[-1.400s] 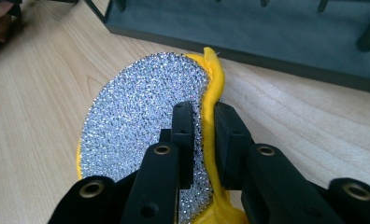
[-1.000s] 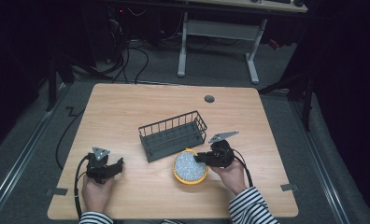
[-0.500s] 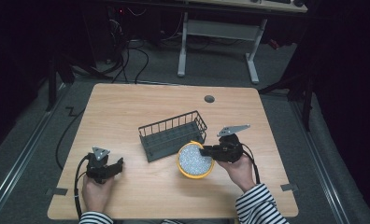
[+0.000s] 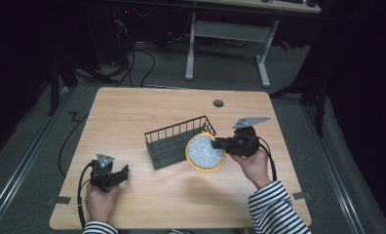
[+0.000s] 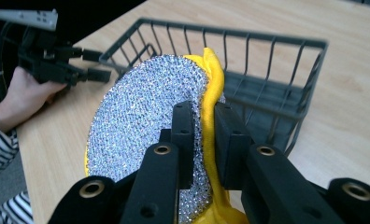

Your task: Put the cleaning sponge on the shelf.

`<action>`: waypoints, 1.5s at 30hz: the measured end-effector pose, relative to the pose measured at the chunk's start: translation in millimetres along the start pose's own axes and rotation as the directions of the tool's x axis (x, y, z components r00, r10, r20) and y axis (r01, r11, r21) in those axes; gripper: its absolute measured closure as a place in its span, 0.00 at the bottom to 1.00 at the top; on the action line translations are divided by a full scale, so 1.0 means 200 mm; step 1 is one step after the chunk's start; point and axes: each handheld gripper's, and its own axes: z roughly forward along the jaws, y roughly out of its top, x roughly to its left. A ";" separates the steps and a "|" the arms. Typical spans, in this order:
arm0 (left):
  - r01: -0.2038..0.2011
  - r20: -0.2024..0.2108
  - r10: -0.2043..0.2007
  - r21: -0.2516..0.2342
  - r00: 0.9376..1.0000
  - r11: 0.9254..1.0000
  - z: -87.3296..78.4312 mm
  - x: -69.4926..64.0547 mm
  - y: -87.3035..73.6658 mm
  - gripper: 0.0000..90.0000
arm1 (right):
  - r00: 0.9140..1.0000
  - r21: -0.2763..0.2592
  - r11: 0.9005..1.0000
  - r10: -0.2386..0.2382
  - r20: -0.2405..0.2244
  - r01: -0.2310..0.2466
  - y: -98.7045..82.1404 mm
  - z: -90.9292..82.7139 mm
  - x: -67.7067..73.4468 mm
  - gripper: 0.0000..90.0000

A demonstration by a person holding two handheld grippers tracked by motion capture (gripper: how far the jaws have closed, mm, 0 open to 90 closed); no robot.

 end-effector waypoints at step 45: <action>0.000 0.000 0.000 -0.001 1.000 1.000 0.00 0.00 0.00 0.34 | 0.994 -0.021 0.999 0.033 0.102 -0.031 0.37 0.31 -0.19 0.88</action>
